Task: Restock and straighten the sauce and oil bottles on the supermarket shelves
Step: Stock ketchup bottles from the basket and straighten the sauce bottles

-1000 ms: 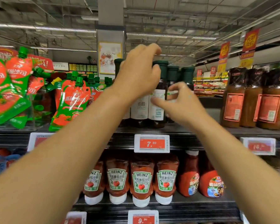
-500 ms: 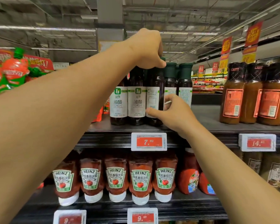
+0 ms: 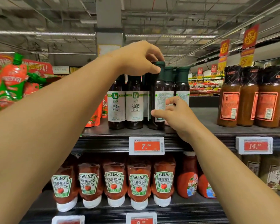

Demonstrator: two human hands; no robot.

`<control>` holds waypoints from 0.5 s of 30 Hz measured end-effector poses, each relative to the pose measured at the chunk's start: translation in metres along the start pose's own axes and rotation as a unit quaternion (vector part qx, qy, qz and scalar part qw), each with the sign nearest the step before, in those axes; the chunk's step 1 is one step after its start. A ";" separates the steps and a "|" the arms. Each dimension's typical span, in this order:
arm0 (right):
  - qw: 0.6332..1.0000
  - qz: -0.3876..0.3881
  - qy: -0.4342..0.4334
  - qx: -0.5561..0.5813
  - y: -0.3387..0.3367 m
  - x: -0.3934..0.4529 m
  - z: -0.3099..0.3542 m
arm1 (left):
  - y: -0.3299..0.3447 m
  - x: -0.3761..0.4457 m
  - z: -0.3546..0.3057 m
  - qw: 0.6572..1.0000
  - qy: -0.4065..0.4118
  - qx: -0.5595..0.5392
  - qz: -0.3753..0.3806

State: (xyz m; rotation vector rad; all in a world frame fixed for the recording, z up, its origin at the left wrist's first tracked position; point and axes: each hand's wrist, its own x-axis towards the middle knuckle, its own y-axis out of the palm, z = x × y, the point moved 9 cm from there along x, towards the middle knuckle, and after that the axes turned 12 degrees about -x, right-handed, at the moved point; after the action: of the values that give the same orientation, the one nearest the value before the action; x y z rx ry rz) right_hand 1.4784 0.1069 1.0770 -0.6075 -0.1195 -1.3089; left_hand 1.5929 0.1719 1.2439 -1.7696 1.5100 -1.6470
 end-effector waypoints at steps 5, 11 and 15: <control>0.993 -0.064 -0.051 -0.086 -0.004 -0.007 0.012 | -0.006 -0.001 0.004 0.996 -0.001 0.070 -0.055; 0.998 0.008 -0.046 -0.035 0.004 -0.009 0.014 | -0.004 -0.002 0.006 0.995 0.001 0.076 -0.064; 0.998 0.058 -0.023 -0.010 0.007 -0.007 0.008 | -0.002 0.001 0.007 0.996 -0.011 0.083 -0.035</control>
State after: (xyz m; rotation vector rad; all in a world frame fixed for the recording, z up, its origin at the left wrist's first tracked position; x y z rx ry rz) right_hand 1.4848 0.1173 1.0785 -0.6523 -0.1079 -1.1852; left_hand 1.5999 0.1690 1.2437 -1.7639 1.2741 -1.7253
